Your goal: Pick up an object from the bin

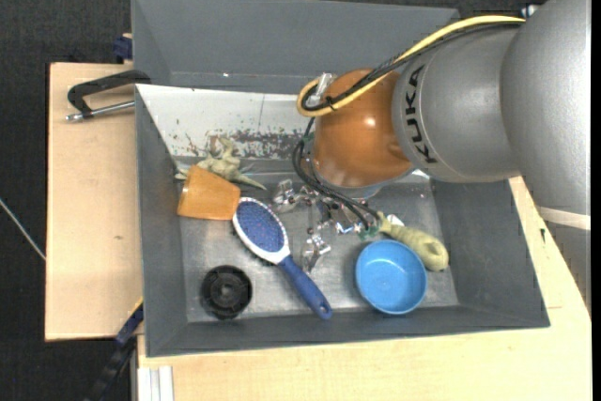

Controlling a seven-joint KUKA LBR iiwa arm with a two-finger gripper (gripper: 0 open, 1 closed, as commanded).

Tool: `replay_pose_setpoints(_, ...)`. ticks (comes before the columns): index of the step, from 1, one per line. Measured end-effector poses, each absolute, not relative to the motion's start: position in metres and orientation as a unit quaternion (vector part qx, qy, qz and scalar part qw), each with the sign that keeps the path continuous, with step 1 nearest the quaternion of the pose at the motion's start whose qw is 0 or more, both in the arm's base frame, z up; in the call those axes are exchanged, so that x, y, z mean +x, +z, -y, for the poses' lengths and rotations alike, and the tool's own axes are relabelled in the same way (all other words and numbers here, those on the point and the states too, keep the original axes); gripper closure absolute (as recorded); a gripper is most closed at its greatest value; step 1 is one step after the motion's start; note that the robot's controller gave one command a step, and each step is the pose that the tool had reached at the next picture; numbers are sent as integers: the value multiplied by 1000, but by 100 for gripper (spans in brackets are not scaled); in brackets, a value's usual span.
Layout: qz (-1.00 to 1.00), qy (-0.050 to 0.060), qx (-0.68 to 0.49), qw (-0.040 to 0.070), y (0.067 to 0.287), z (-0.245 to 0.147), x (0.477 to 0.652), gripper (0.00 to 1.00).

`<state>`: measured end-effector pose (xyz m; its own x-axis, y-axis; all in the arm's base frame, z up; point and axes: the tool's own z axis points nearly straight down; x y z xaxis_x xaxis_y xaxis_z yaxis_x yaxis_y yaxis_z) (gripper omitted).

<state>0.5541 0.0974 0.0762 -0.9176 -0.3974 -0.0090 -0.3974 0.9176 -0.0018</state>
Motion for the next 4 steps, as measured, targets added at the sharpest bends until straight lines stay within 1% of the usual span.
replay_pose_setpoints(1,-955,1,-298,4,83,-158,590,0)
replay_pose_setpoints(2,-877,1,-480,3,84,-191,535,0)
replay_pose_setpoints(3,-934,-4,-357,11,75,-225,505,0)
replay_pose_setpoints(4,-935,-1,-356,3,74,-226,500,100)
